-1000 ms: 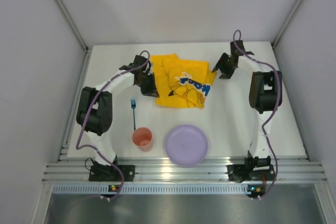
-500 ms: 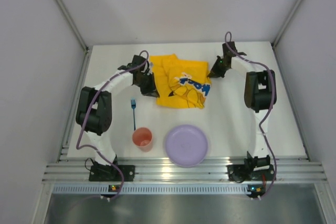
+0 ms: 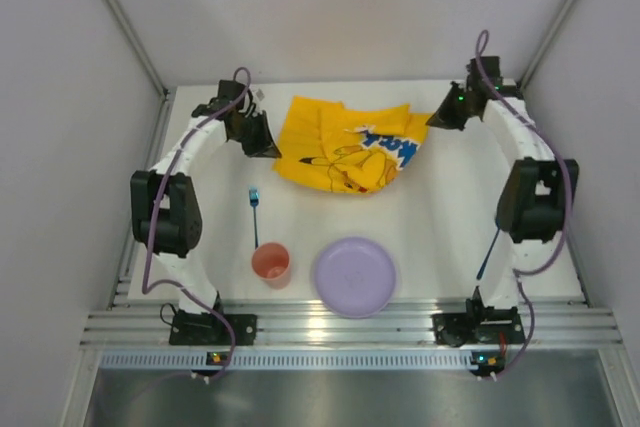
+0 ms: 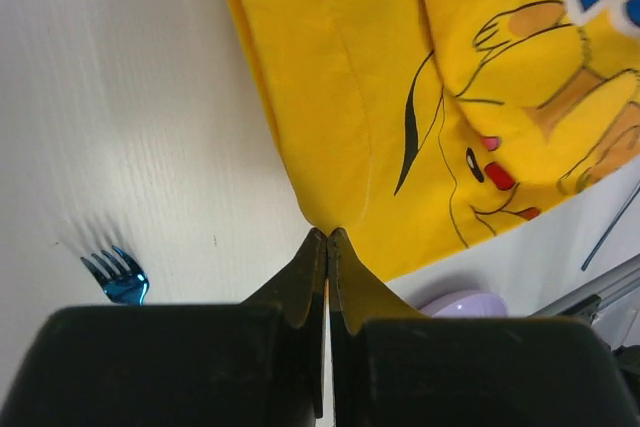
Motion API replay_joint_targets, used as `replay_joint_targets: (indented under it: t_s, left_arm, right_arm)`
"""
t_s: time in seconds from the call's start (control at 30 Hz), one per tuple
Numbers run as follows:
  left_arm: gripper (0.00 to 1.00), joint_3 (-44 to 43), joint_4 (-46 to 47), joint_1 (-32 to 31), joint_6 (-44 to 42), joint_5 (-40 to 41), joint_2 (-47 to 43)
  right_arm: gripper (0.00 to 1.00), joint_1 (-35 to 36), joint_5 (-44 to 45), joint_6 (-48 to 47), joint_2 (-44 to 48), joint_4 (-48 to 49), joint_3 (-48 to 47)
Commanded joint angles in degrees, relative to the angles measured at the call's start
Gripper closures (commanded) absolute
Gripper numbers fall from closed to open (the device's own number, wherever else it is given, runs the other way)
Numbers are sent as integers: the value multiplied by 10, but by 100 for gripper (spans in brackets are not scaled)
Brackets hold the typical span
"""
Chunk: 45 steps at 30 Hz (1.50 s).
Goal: Set the dinner table for one person
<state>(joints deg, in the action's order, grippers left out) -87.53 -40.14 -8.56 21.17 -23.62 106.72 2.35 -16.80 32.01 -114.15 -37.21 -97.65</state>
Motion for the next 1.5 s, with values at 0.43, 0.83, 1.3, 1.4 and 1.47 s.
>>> replay_joint_targets:
  t_s: [0.43,0.83,1.3,1.4,1.47]
  left_arm:
    - [100,-95,17,1,41,15,-13]
    - [100,23,-47,1,45,42,-77]
    - [1,29,-46,0,60,61,-114]
    - [1,-7,-42,0,59,63,-87]
    - [1,-19,-19,-1,61,64,-55]
  right_arm:
    - [100,-74,-35,42,180,-38,45]
    - [100,-87,50,23,306,-175,189]
    - [15,-95,126,-4,354,-267,171]
    - [16,-95,114,-5,330,-241,118]
    - [29,-95,107,-5,313,-203,98]
